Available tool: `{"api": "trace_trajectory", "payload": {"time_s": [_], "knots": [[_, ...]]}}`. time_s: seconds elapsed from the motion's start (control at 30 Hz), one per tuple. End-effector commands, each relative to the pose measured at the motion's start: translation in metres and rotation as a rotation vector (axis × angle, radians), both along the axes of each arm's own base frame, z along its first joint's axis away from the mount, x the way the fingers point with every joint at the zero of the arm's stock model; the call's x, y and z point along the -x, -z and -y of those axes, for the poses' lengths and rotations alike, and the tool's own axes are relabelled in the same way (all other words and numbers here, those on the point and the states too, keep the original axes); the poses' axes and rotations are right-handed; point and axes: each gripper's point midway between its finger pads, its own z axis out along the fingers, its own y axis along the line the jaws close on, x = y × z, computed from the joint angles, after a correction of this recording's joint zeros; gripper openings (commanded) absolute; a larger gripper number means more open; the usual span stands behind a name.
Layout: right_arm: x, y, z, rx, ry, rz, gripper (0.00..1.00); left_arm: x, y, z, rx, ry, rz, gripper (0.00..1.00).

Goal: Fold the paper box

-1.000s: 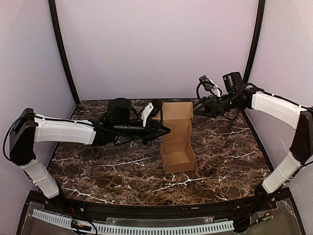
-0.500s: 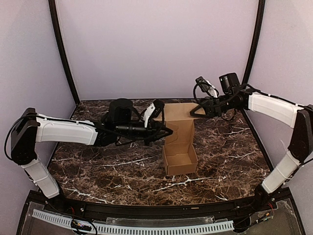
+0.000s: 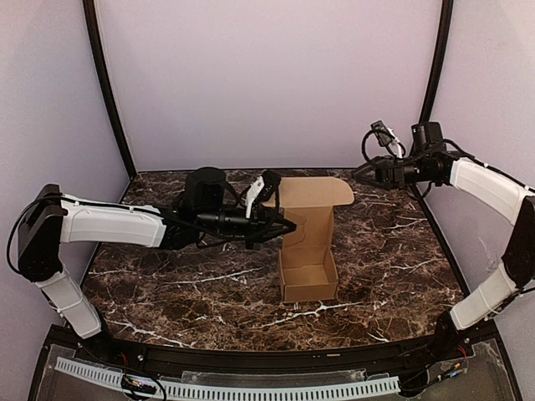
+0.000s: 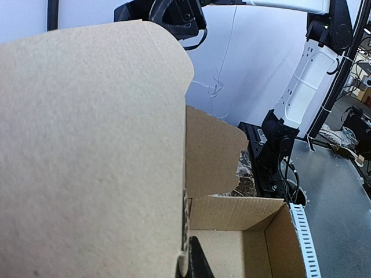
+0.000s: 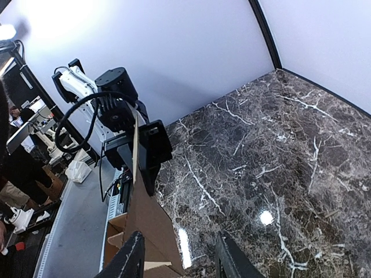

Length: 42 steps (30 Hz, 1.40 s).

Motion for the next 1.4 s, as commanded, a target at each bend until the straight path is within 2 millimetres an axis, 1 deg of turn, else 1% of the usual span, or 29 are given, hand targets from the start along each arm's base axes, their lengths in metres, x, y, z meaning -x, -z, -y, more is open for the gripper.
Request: {"api": "trace_trajectory", "payload": {"time_s": [0.0,0.07,0.17,0.3,0.4,0.67,1.0,1.07,1.1,1.2,1.23,1.3,1.37], "knots": [[-0.002,0.014,-0.001,0.017,0.016,-0.031,0.41,0.007,-0.027,-0.005,0.067,0.014,0.039,0.01],[0.002,0.015,-0.004,0.016,0.001,-0.033,0.41,0.006,-0.028,-0.005,0.077,0.007,0.039,0.01],[0.015,0.012,-0.009,-0.010,-0.051,-0.036,0.44,0.004,-0.030,-0.003,0.090,0.002,0.030,0.01],[0.033,0.009,-0.023,-0.021,-0.120,-0.030,0.45,0.002,-0.025,-0.002,0.073,-0.003,0.023,0.01],[0.042,0.004,-0.030,-0.034,-0.159,-0.019,0.45,0.000,-0.022,-0.001,0.061,-0.008,0.016,0.01],[0.048,-0.001,-0.036,-0.067,-0.212,-0.046,0.46,0.002,-0.021,0.001,0.058,0.003,0.001,0.01],[0.058,0.004,-0.051,-0.067,-0.265,-0.077,0.46,0.006,-0.022,0.009,0.056,0.031,-0.008,0.01],[0.058,0.006,-0.053,-0.068,-0.274,-0.089,0.41,0.006,-0.022,0.010,0.056,0.035,-0.006,0.01],[0.057,0.006,-0.053,-0.070,-0.278,-0.096,0.37,0.006,-0.022,0.011,0.055,0.035,-0.005,0.01],[0.056,0.008,-0.055,-0.080,-0.296,-0.115,0.20,0.006,-0.020,0.011,0.049,0.035,-0.004,0.01],[0.055,0.008,-0.055,-0.081,-0.298,-0.120,0.16,0.006,-0.019,0.011,0.046,0.034,-0.005,0.01],[0.055,0.008,-0.056,-0.082,-0.302,-0.125,0.12,0.006,-0.018,0.011,0.041,0.033,-0.006,0.01],[0.055,0.009,-0.057,-0.080,-0.301,-0.124,0.11,0.006,-0.017,0.011,0.036,0.033,-0.005,0.01]]}}
